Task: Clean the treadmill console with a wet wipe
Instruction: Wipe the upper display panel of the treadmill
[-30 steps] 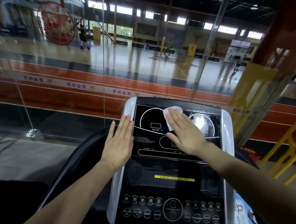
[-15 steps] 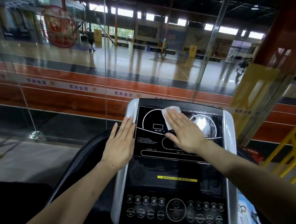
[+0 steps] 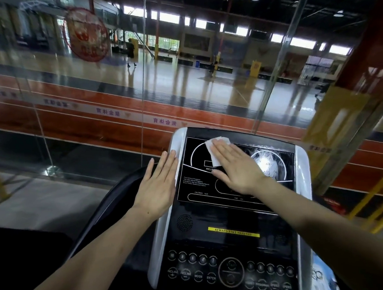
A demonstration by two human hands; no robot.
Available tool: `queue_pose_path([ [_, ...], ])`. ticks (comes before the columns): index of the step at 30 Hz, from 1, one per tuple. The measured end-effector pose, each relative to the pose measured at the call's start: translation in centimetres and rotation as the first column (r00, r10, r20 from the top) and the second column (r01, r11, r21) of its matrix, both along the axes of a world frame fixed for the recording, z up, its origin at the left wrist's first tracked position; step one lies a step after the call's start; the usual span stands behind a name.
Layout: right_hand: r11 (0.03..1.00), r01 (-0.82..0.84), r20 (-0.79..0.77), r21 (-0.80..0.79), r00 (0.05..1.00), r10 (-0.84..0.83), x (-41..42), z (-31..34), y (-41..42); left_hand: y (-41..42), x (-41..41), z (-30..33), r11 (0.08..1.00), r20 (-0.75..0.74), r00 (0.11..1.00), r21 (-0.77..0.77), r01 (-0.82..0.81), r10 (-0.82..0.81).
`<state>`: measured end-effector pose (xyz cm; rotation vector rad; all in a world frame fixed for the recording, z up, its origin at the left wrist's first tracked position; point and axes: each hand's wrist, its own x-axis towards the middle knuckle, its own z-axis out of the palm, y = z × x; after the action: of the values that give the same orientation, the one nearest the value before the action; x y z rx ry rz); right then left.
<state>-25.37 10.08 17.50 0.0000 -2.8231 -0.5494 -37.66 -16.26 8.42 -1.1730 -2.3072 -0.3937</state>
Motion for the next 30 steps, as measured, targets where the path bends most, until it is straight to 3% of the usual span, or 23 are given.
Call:
queue_pose_path([
  [2,0.999,-0.016,0.010,-0.037,1.000,0.016,0.3,-1.7,-1.4,0.0,0.1,0.1,1.000,-0.006,1.000,0.001,-0.009,0.009],
  [6,0.968,-0.248,0.136,0.032,0.961,0.242,3.7,-7.5,-5.0,-0.4,0.2,-0.1,1.000,-0.019,1.000,-0.012,-0.023,0.023],
  [9,0.943,-0.324,0.221,0.079,0.928,0.300,3.8,-7.2,-4.7,-0.7,0.2,0.0,0.999,-0.012,1.000,-0.028,-0.026,0.025],
  [11,0.953,-0.286,0.171,0.096,0.948,0.267,2.3,-5.1,-3.5,-0.8,0.1,0.1,0.997,-0.006,0.999,-0.060,-0.039,0.038],
  [14,0.996,-0.077,0.002,0.036,0.997,0.077,-0.3,-0.7,-1.6,-0.9,0.1,0.2,0.996,0.013,0.999,-0.084,-0.042,0.043],
  [16,1.000,-0.005,-0.029,-0.019,1.000,0.004,-1.1,-0.3,-1.6,-1.1,0.1,0.5,0.995,0.019,0.999,-0.089,-0.037,0.039],
  [19,0.995,-0.090,-0.018,-0.047,0.996,0.090,-0.1,-3.4,-4.4,-1.5,-0.2,1.1,0.993,0.013,0.999,-0.104,-0.050,0.052],
  [21,0.972,-0.236,0.070,0.010,0.970,0.234,1.5,-6.2,-5.9,-1.8,-0.3,1.5,0.993,0.016,0.998,-0.108,-0.057,0.059],
  [24,0.945,-0.324,0.168,0.044,0.935,0.312,2.1,-6.3,-5.8,-2.0,-0.5,1.9,0.990,0.000,0.999,-0.129,-0.052,0.052],
  [30,0.996,-0.089,0.002,-0.001,0.996,0.089,-4.2,0.5,-4.5,-1.9,-0.4,1.9,0.989,0.032,0.997,-0.136,-0.061,0.066],
])
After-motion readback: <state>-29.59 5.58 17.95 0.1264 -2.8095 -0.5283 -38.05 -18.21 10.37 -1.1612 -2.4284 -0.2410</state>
